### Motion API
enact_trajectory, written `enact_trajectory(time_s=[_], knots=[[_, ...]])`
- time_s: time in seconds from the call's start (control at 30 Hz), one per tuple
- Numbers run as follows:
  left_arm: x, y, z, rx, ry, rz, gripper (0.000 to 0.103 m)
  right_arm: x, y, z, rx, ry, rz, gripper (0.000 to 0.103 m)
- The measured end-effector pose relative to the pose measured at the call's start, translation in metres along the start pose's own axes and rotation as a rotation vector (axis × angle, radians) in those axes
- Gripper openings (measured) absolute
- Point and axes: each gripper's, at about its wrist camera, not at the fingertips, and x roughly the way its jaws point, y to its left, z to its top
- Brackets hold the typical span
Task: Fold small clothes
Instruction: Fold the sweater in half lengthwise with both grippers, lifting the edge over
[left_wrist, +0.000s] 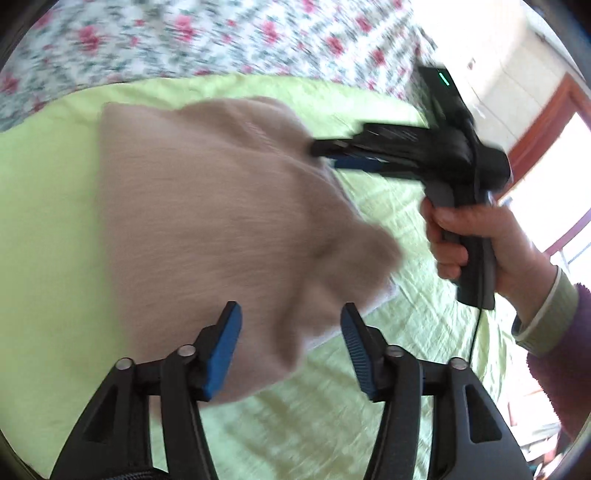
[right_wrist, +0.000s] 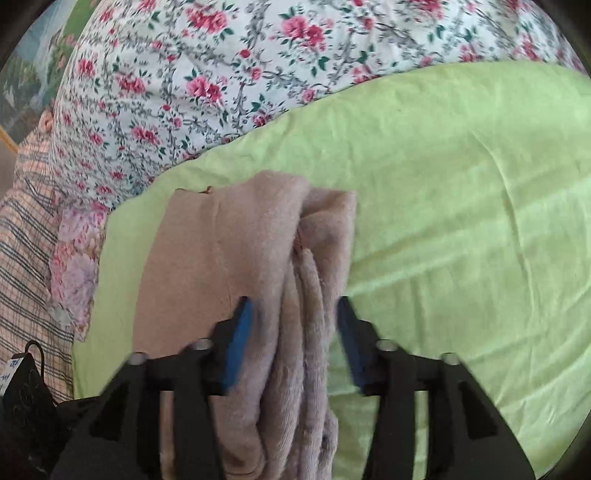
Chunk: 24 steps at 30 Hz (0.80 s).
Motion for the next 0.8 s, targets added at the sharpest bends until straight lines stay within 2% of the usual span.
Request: enact_trajectory(time_s=[0.03,0.17,0.23,0.3,0.47,0.57,0.6,0.67,0.7,0.73,0.77,0.8], knots=[[-0.006,0.012,0.002,-0.023,-0.009,0.007,0.064,-0.003,-0.002,-0.002,0.019,-0.006,0.030,0.075],[-0.020,0.047,0.002,-0.119,-0.021,0.026,0.081,-0.001,-0.004,-0.008,0.079,0.014,0.100,0.078],[-0.016,0.066,0.003,-0.182,-0.010,0.037,0.081,0.005,-0.002,-0.008,0.094,0.031,0.113,0.078],[-0.007,0.089,0.015,-0.262,0.006,0.012,0.081,0.013,-0.003,-0.009,0.104,0.048,0.126,0.078],[0.022,0.115,0.033,-0.378,0.045,-0.037,0.082,0.034,-0.008,-0.011,0.133,0.091,0.146,0.078],[0.049,0.128,0.045,-0.418,0.084,-0.076,0.091,0.052,-0.012,-0.013,0.151,0.123,0.150,0.078],[0.053,0.129,0.045,-0.419,0.087,-0.077,0.092,0.055,-0.014,-0.013,0.158,0.121,0.150,0.078],[0.059,0.128,0.047,-0.408,0.074,-0.071,0.091,0.060,-0.013,-0.014,0.170,0.113,0.171,0.059],[0.060,0.127,0.048,-0.395,0.068,-0.062,0.087,0.064,-0.013,-0.015,0.192,0.132,0.183,0.045],[0.062,0.124,0.052,-0.371,0.060,-0.045,0.080,0.065,-0.012,-0.016,0.197,0.131,0.182,0.041],[0.062,0.119,0.054,-0.348,0.052,-0.066,0.052,0.064,-0.011,-0.016,0.194,0.128,0.183,0.039],[0.060,0.114,0.056,-0.331,0.050,-0.074,0.050,0.060,-0.007,-0.016,0.193,0.124,0.180,0.036]])
